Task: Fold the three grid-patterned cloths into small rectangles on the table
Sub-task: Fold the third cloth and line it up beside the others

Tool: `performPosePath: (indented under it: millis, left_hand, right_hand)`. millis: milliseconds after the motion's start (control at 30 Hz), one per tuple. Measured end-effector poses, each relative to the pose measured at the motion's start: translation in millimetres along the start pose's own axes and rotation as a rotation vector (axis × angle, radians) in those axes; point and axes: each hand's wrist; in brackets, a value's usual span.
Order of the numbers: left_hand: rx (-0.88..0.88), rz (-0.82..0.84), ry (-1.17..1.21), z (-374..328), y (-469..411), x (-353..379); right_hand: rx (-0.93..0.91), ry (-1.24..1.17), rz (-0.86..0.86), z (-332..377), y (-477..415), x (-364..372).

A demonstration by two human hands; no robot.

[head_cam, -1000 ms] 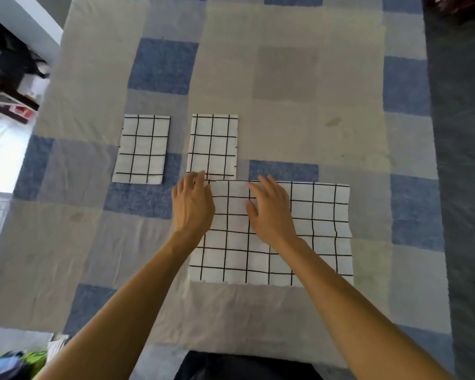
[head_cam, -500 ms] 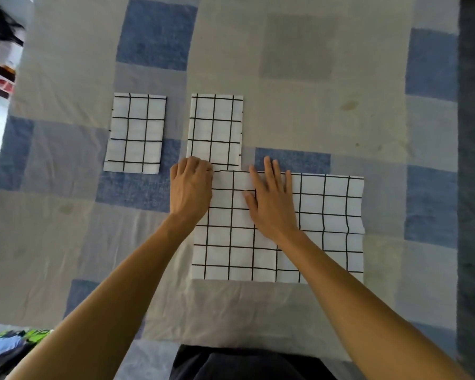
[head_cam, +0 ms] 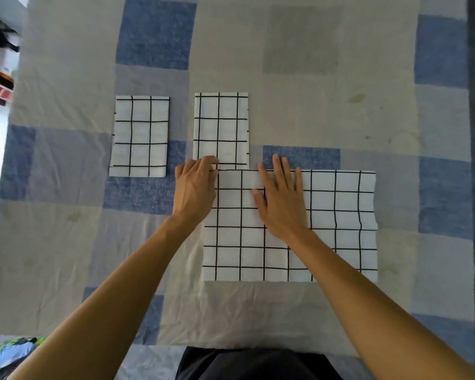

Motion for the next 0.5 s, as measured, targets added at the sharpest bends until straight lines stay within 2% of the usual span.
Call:
performPosePath:
  millis: [167, 267, 367, 433, 500]
  left_hand:
    - [-0.021, -0.04, -0.005, 2.2, 1.0, -1.8]
    - [0.103, -0.047, -0.061, -10.4, 6.1, -1.6]
    - [0.235, 0.127, -0.099, -35.7, 19.5, 9.1]
    - [0.23, 0.282, -0.159, -47.7, 29.8, 24.3]
    - [0.182, 0.362, -0.205, -49.9, 38.1, 39.7]
  right_hand:
    - [0.006, 0.009, 0.011, 1.2, 0.4, 0.5]
    - [0.001, 0.008, 0.019, 0.7, 1.6, -3.4]
    - [-0.031, 0.005, -0.001, -3.7, 5.8, -9.1]
    - [-0.055, 0.01, 0.013, -8.9, 11.4, -10.3]
    - [-0.039, 0.013, 0.037, -17.8, 17.0, -9.1]
Point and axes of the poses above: each hand's wrist, its own y-axis away from the middle knuckle, its own x-axis out of the palm, z = x × y, and after that the axes turned 3 degrees about -z, right-handed
